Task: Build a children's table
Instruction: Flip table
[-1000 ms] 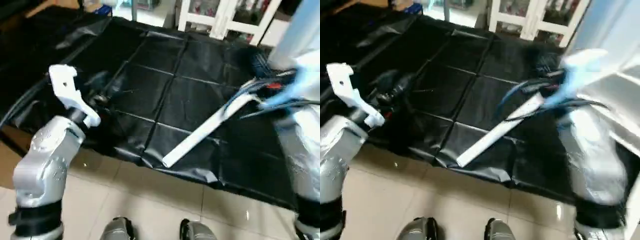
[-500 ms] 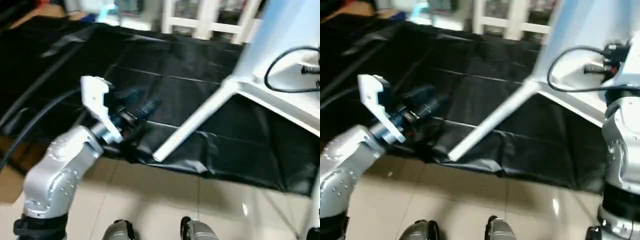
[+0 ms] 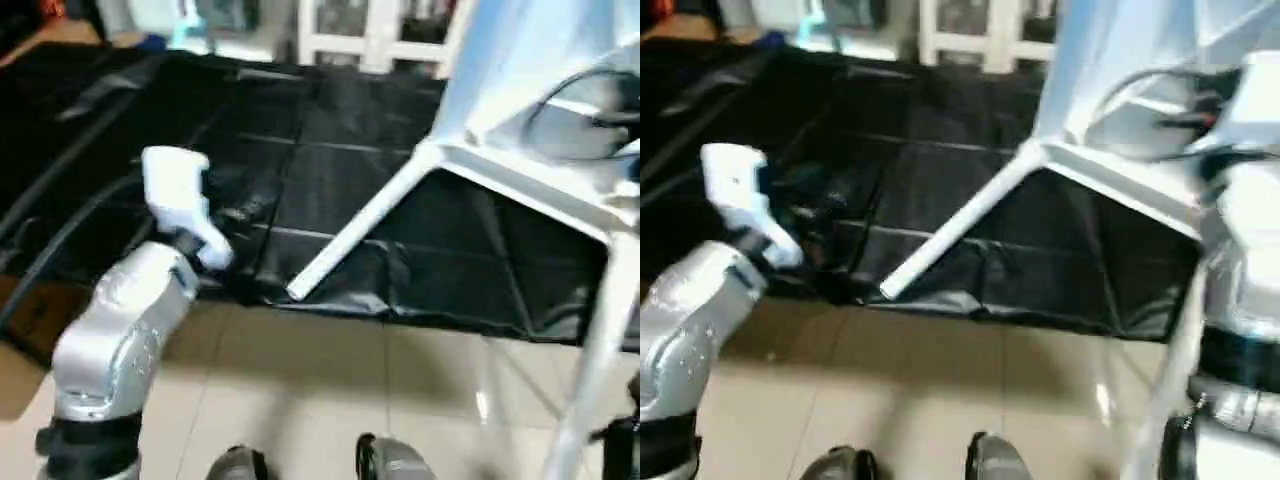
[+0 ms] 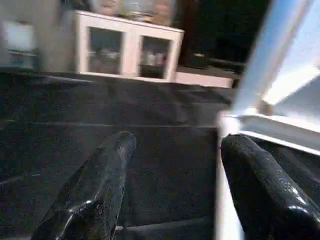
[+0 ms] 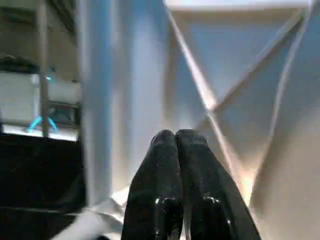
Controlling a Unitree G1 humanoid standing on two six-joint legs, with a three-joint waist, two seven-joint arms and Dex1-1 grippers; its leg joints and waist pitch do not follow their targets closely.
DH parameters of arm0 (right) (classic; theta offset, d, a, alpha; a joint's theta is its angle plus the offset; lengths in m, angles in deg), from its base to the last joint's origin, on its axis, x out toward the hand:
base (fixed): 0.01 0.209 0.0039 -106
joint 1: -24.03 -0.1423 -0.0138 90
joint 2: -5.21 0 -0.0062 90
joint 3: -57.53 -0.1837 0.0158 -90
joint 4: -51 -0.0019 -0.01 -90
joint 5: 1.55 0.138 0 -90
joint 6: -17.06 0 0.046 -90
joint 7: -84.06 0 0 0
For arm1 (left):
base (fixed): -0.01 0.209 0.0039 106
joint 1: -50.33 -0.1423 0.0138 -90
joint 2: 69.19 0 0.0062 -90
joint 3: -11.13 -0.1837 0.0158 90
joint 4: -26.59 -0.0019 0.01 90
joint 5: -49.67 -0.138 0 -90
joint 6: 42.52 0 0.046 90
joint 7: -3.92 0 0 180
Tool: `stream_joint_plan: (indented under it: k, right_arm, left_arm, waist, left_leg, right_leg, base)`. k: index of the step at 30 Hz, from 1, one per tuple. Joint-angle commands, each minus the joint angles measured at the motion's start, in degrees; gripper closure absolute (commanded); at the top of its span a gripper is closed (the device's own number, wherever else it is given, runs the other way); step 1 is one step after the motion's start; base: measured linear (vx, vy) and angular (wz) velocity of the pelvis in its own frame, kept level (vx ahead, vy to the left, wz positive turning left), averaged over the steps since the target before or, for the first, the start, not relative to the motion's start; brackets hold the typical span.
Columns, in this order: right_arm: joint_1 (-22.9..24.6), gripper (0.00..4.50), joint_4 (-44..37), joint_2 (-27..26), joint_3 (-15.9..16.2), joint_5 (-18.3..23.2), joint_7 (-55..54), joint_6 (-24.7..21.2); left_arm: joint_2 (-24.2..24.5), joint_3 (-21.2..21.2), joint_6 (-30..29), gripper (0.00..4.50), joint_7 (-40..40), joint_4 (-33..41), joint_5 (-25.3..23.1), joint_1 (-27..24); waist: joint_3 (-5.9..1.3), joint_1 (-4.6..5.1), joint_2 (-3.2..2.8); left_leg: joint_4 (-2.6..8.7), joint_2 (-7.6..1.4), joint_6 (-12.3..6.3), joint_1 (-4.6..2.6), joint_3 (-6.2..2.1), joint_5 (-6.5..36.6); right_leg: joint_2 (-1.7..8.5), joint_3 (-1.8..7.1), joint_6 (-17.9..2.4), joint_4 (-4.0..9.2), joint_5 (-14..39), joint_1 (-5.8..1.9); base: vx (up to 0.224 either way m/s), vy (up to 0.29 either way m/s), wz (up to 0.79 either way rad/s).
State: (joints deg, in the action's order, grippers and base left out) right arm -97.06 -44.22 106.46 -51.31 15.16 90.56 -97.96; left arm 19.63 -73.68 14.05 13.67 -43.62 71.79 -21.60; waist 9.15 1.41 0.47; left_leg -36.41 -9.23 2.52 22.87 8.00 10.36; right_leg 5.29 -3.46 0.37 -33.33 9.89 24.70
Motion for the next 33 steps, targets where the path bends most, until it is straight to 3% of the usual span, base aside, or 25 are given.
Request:
stream_joint_plan:
  k: [1, 3, 4, 5, 6, 7, 8, 11, 15, 16, 17, 18, 19, 20, 21, 22, 25, 26, 27, 28, 29, 30, 31, 32, 33]
  right_arm:
    - [2.6, 4.44, -6.1, -1.1, 1.2, 1.8, -0.2, -2.6]
    - [6.0, 4.44, -10.8, -1.6, 2.4, 2.3, -0.7, -5.4]
    - [6.0, 4.44, -10.8, -1.6, 2.4, 2.3, -0.7, -5.4]
    - [9.0, 4.44, -13.9, -2.2, 3.2, 2.6, -0.9, -7.1]
    - [10.2, 4.44, -15.2, -2.8, 3.4, 2.6, -1.0, -8.1]
    - [10.3, 4.44, -15.3, -3.0, 3.4, 2.7, -1.1, -8.2]
    - [12.4, 4.44, -17.4, -4.9, 3.0, 3.2, -2.4, -9.9]
    - [16.1, 4.44, -20.4, -7.0, 3.4, 3.3, -4.0, -11.0]
    - [18.3, 4.44, -21.9, -7.4, 3.8, 2.3, -5.3, -13.0]
    - [18.8, 4.44, -22.1, -7.3, 3.9, 1.9, -5.7, -13.6]
    - [18.8, 4.44, -22.0, -7.3, 3.6, 1.8, -5.8, -13.7]
    - [18.6, 4.44, -21.9, -7.2, 3.4, 1.7, -5.9, -13.9]
    - [18.0, 4.44, -21.5, -7.0, 3.1, 1.9, -5.7, -14.3]
    - [17.6, 4.44, -21.3, -7.1, 2.7, 2.2, -5.6, -14.5]
    - [17.3, 4.44, -21.2, -7.1, 2.5, 2.4, -5.6, -14.7]
    - [16.7, 4.44, -21.1, -7.5, 2.2, 3.4, -5.0, -14.7]
    - [15.6, 4.44, -20.8, -7.3, 2.5, 4.5, -4.0, -14.8]
    - [15.3, 4.44, -20.6, -7.2, 2.6, 4.4, -4.0, -14.9]
    - [15.1, 4.44, -20.4, -7.1, 2.6, 4.3, -4.0, -15.0]
    - [15.0, 4.44, -20.4, -7.2, 2.6, 4.2, -4.0, -15.0]
    - [14.9, 4.44, -20.2, -7.1, 2.6, 4.2, -3.9, -15.2]
    - [14.8, 4.44, -20.1, -6.9, 2.7, 4.1, -3.7, -15.2]
    - [14.7, 4.44, -20.0, -6.5, 2.8, 3.9, -3.5, -15.4]
    - [14.7, 4.44, -19.9, -6.4, 2.8, 3.8, -3.4, -15.4]
    - [14.6, 4.44, -19.8, -6.4, 2.8, 3.8, -3.4, -15.4]
  left_arm:
    - [-0.2, 0.0, 2.4, 1.36, -2.0, 0.1, -3.1, -0.5]
    - [-0.5, 0.3, 2.5, 1.36, -2.7, 0.4, -3.3, -1.3]
    - [-0.5, 0.3, 2.5, 1.36, -2.7, 0.4, -3.3, -1.3]
    - [-1.4, 0.6, 3.8, 1.36, -3.4, 0.6, -3.5, -2.1]
    - [-1.9, 0.5, 4.9, 1.36, -3.5, 0.7, -3.8, -2.5]
    - [-1.9, 0.5, 4.9, 1.36, -3.4, 0.7, -3.7, -2.5]
    - [-2.2, -0.7, 5.5, 1.36, -2.4, 1.3, -3.7, -3.3]
    - [-2.9, -2.7, 5.8, 1.36, -1.5, 1.7, -3.9, -3.7]
    - [-3.0, -4.1, 6.6, 1.36, -0.7, 1.0, -4.5, -3.9]
    - [-3.1, -4.4, 6.9, 1.36, -0.5, 0.7, -4.8, -4.0]
    - [-3.0, -4.6, 7.4, 1.36, -0.4, 0.3, -5.1, -4.0]
    - [-3.2, -4.7, 7.7, 1.36, -0.2, 0.0, -5.3, -4.0]
    - [-3.3, -4.6, 8.2, 1.36, 0.0, -0.3, -5.4, -3.8]
    - [-3.3, -4.7, 8.6, 1.36, 0.0, -0.6, -5.6, -3.6]
    - [-3.3, -4.7, 8.8, 1.36, 0.1, -0.7, -5.6, -3.5]
    - [-3.3, -4.6, 9.0, 1.36, 0.0, -0.9, -5.7, -3.1]
    - [-3.4, -4.2, 9.5, 1.36, -0.5, -1.4, -6.2, -2.4]
    - [-3.4, -4.1, 9.8, 1.36, -0.5, -1.5, -6.3, -2.3]
    - [-3.4, -4.1, 9.9, 1.36, -0.5, -1.5, -6.3, -2.3]
    - [-3.4, -4.1, 10.1, 1.36, -0.4, -1.6, -6.4, -2.3]
    - [-3.4, -4.0, 10.2, 1.36, -0.2, -1.4, -6.5, -2.4]
    - [-3.4, -4.0, 10.3, 1.36, -0.1, -1.4, -6.6, -2.6]
    - [-3.5, -4.0, 10.4, 1.36, 0.0, -1.3, -6.7, -2.7]
    - [-3.5, -4.1, 10.5, 1.36, 0.0, -1.3, -6.7, -2.7]
    - [-3.5, -4.1, 10.5, 1.36, 0.0, -1.3, -6.7, -2.7]
  waist:
    - [-3.12, 0.41, -0.61]
    - [-2.54, 0.38, -1.73]
    - [-2.33, -2.80, -2.74]
    - [-2.36, -4.59, -1.30]
    - [-3.62, -3.58, 2.97]
    - [-3.32, -3.44, 2.53]
    - [-3.71, -4.24, 1.66]
    - [-4.83, -3.86, -1.06]
    - [-2.77, -1.92, -2.06]
    - [-2.17, -1.14, -2.62]
    - [-2.01, -1.99, -3.84]
    - [-2.11, -4.06, -3.71]
    - [-2.39, -4.24, -2.76]
    - [-3.24, -3.26, 1.61]
    - [-1.95, -4.40, 0.24]
    - [-2.50, -4.40, 0.98]
    - [-3.70, -4.95, -1.60]
    - [-3.44, -2.06, -2.37]
    - [-5.10, -1.20, -3.12]
    - [-5.52, -1.10, -3.20]
    - [-6.62, -0.36, -1.77]
    - [-6.34, 0.27, -1.64]
    - [-6.42, 0.43, -0.51]
    - [-7.93, -0.95, 3.96]
    - [-7.88, -2.37, 3.39]
  left_leg:
    - [6.19, -1.96, 2.00, -2.64, -1.48, 34.4]
    - [9.69, -4.04, 2.93, -1.74, -2.05, 42.3]
    - [14.04, -6.04, 3.20, 1.96, -0.60, 48.4]
    - [13.67, -5.59, 2.36, 1.19, 1.70, 44.7]
    - [1.74, -0.55, 2.63, -6.25, 1.78, 25.8]
    - [-2.98, 0.90, 1.00, -6.23, 0.73, 15.1]
    - [-1.67, 1.68, -0.45, -2.01, -1.90, 3.3]
    - [5.34, -1.99, 4.40, -4.10, -2.14, 21.3]
    - [7.31, -2.22, 5.02, -6.92, -2.97, 44.4]
    - [8.80, -2.70, 4.89, -6.83, -3.26, 50.3]
    - [13.41, -4.20, 4.67, -3.00, -2.39, 57.1]
    - [14.34, -4.32, 2.33, -1.22, -0.44, 58.0]
    - [13.37, -4.71, 0.98, -1.95, 0.02, 54.5]
    - [2.41, -0.45, -0.70, -7.32, 1.13, 35.9]
    - [-6.74, 2.15, -4.73, -3.22, -1.63, 12.1]
    - [-7.99, 2.81, -5.41, 0.65, -2.97, 9.8]
    - [2.69, 1.81, 1.46, -6.74, -1.58, 13.6]
    - [8.18, -4.87, 1.28, -15.69, -5.04, 21.6]
    - [9.56, -9.13, 1.51, -17.86, -7.38, 23.3]
    - [9.80, -11.17, 1.83, -17.30, -6.37, 22.9]
    - [8.61, -8.88, -7.36, -16.36, -9.15, 12.2]
    - [7.67, -5.04, -16.38, -14.95, -6.65, 7.7]
    - [6.05, -1.71, -17.13, -14.31, -4.20, 7.0]
    - [1.29, 6.85, -15.44, -4.92, 0.58, 11.8]
    - [-4.04, 8.21, -14.68, -1.30, 0.49, 14.5]
  right_leg:
    - [0.59, -1.28, -0.1, 6.11, 34.4, -2.54]
    - [-0.54, -2.69, -2.0, 2.82, 25.2, -4.69]
    - [-0.70, -2.26, -3.7, -7.09, 11.8, -7.63]
    - [-0.68, 1.46, -1.8, -9.03, 16.5, -6.43]
    - [3.16, 4.39, 2.5, 4.78, 50.5, 1.50]
    - [6.66, 5.87, 1.8, 7.63, 62.0, 1.90]
    - [6.27, 8.26, 1.3, 6.57, 61.2, -2.51]
    - [0.22, 3.63, -4.6, 1.36, 28.3, -1.71]
    - [-1.42, 0.72, -4.9, 3.71, 31.5, -2.26]
    - [-2.35, -1.37, -3.3, 2.97, 31.4, -4.05]
    - [-2.60, -2.45, -2.6, -6.42, 21.7, -8.79]
    - [-2.34, -2.01, -1.4, -10.22, 15.8, -10.65]
    - [-1.45, 0.31, -0.9, -10.23, 20.9, -10.78]
    - [2.44, 5.42, -0.2, 2.88, 53.5, -6.85]
    - [7.84, 11.91, -6.4, 9.34, 71.7, -9.30]
    - [7.97, 12.14, -6.5, 7.67, 69.3, -13.60]
    - [-2.85, 11.69, -9.7, 4.73, 40.1, -12.72]
    - [-6.03, 7.47, -5.6, -1.21, 28.5, -3.82]
    - [-3.63, 5.26, -4.1, -6.02, 22.6, -2.17]
    - [-1.20, 2.57, -0.5, -9.28, 12.5, -0.40]
    - [-0.05, 1.28, 3.1, -9.64, 5.1, 1.54]
    - [1.07, 1.68, 1.5, -6.62, -0.4, 1.82]
    - [1.49, 2.33, -0.3, -3.64, -3.5, 0.83]
    - [1.94, 8.23, -2.5, -0.01, 0.4, -11.31]
    - [6.66, 12.78, -7.3, 2.08, 3.4, -14.97]
  base:
    - [0.000, 0.000, 0.00]
    - [-0.051, 0.005, -0.02]
    - [-0.101, 0.010, -0.03]
    - [0.000, 0.000, 0.00]
    - [0.024, -0.099, 0.10]
    - [0.024, -0.099, 0.10]
    - [0.043, -0.064, -0.05]
    - [0.000, 0.000, 0.00]
    - [-0.011, 0.034, -0.06]
    - [-0.016, 0.064, -0.15]
    - [-0.043, 0.059, -0.20]
    - [0.000, 0.000, 0.00]
    - [0.000, 0.000, 0.00]
    - [0.087, -0.093, -0.02]
    - [0.170, -0.067, -0.07]
    - [0.170, -0.067, -0.07]
    - [0.115, -0.005, 0.04]
    - [0.087, -0.018, -0.27]
    - [0.114, 0.019, -0.47]
    - [0.114, 0.019, -0.47]
    - [0.170, 0.000, -0.55]
    - [0.195, -0.045, -0.30]
    - [0.195, -0.045, -0.30]
    - [0.236, -0.030, 0.03]
    - [0.243, 0.009, 0.08]
